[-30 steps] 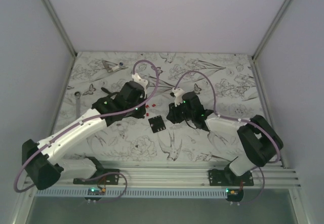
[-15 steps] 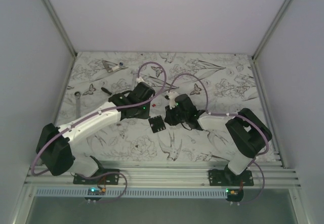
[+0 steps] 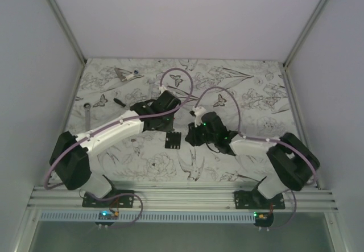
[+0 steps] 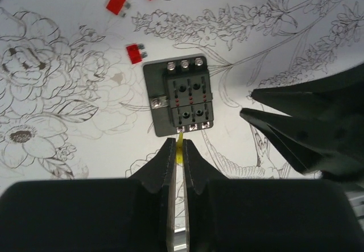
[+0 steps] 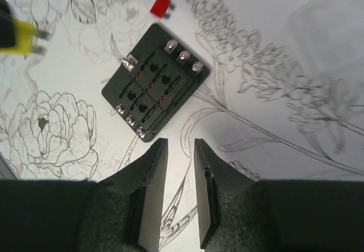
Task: Snap on the fuse box
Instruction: Adjust the fuse box base at the center of the board.
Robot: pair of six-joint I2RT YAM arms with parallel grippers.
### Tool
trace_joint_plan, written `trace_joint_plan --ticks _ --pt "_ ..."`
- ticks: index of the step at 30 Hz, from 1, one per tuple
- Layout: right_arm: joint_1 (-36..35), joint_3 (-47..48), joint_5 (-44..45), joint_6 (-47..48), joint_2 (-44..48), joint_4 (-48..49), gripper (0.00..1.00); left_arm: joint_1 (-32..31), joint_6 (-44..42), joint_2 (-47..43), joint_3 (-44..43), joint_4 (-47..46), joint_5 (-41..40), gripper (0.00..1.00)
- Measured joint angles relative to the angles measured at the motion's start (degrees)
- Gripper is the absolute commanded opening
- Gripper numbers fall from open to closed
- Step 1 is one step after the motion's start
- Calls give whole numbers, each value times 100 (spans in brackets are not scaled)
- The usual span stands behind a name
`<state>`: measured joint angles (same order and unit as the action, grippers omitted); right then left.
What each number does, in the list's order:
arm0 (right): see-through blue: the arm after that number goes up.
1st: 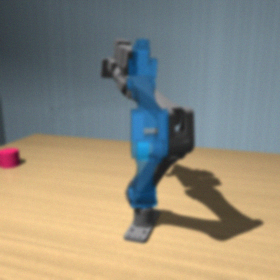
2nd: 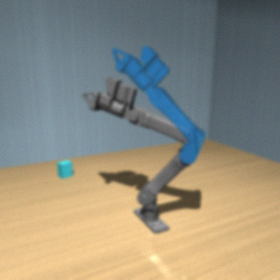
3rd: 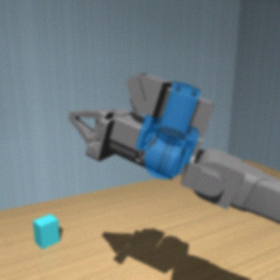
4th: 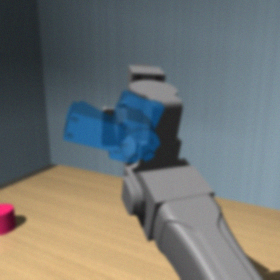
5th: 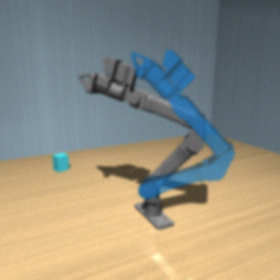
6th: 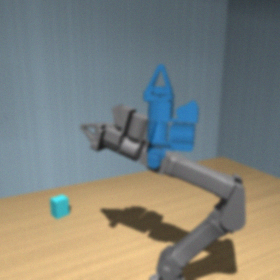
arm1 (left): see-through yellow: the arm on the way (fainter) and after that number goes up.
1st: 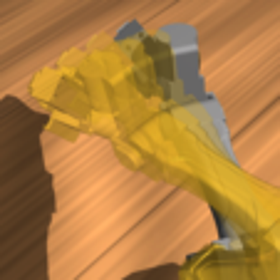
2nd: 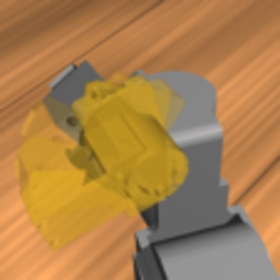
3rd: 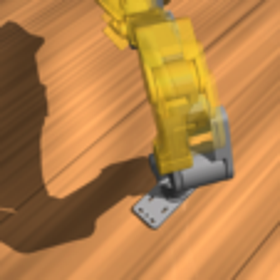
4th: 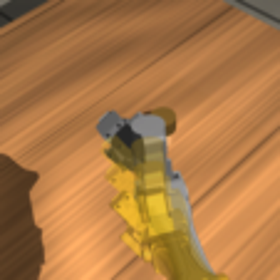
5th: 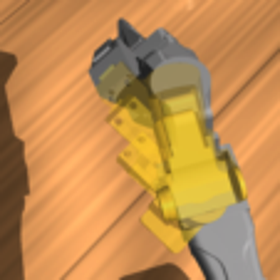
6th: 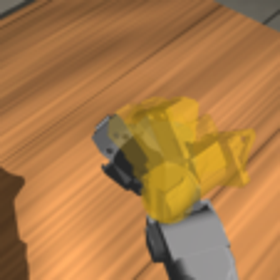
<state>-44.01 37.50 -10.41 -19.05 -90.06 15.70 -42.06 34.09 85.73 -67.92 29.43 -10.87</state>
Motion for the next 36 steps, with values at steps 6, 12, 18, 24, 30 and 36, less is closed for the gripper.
trace_joint_plan --ticks 6,12,18,24,30,36 --pt "72 -136 1134 -267 1198 -573 64 -157 -4 551 -341 4 0 0" --pt "114 -748 2474 -522 2509 -1152 96 -238 -2 1047 -643 66 -79 0" --pt "142 -1467 3571 -629 3733 -1388 100 -273 0 1593 -1102 170 -87 0" --pt "151 -1744 4192 -741 4280 -1453 100 -295 39 1950 -1464 442 -85 0" --pt "151 -1749 4439 -870 4286 -1491 100 -295 144 2203 -1744 728 -83 0" --pt "151 -1749 4485 -887 4159 -1528 100 -295 260 2385 -1843 946 -81 0"
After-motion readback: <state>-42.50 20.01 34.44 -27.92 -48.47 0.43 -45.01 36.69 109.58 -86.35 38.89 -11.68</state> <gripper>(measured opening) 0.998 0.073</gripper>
